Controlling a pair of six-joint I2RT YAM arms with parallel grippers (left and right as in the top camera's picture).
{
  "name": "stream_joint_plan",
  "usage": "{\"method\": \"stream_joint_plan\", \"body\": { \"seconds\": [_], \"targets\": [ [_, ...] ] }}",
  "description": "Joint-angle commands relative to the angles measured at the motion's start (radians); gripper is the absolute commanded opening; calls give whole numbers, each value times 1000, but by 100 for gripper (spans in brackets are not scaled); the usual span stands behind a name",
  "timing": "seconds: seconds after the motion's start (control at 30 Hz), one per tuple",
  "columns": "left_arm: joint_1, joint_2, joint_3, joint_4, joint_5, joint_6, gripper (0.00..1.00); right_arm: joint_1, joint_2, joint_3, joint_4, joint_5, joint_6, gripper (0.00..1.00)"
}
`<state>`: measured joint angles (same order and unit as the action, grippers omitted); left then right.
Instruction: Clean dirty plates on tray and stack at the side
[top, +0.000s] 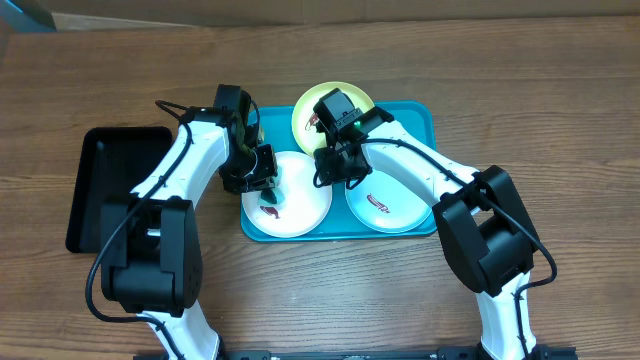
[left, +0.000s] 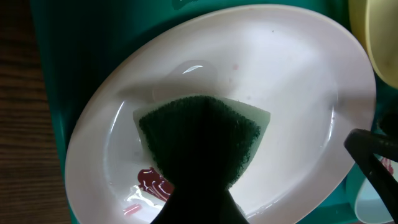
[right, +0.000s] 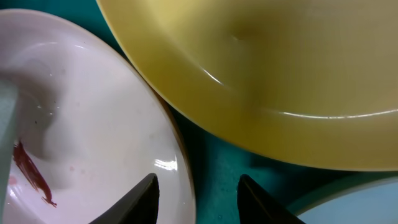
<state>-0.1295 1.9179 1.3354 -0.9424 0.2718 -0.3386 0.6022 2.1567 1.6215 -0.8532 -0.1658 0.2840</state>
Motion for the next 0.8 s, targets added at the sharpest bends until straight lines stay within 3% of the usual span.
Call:
{"method": "stream_joint_plan", "body": {
  "seconds": [0.0,0.23,0.77],
  "targets": [
    [-2,8,0,5,-10,-10,4,-1,-1,-16,7,8,-6,42],
    [-2,8,0,6,-9,-10,4,3,-1,-39,23,8,-5,33],
    [-2,8,0,5,12,-10,4,28,6,-52,71,8,36,22]
  ]
}}
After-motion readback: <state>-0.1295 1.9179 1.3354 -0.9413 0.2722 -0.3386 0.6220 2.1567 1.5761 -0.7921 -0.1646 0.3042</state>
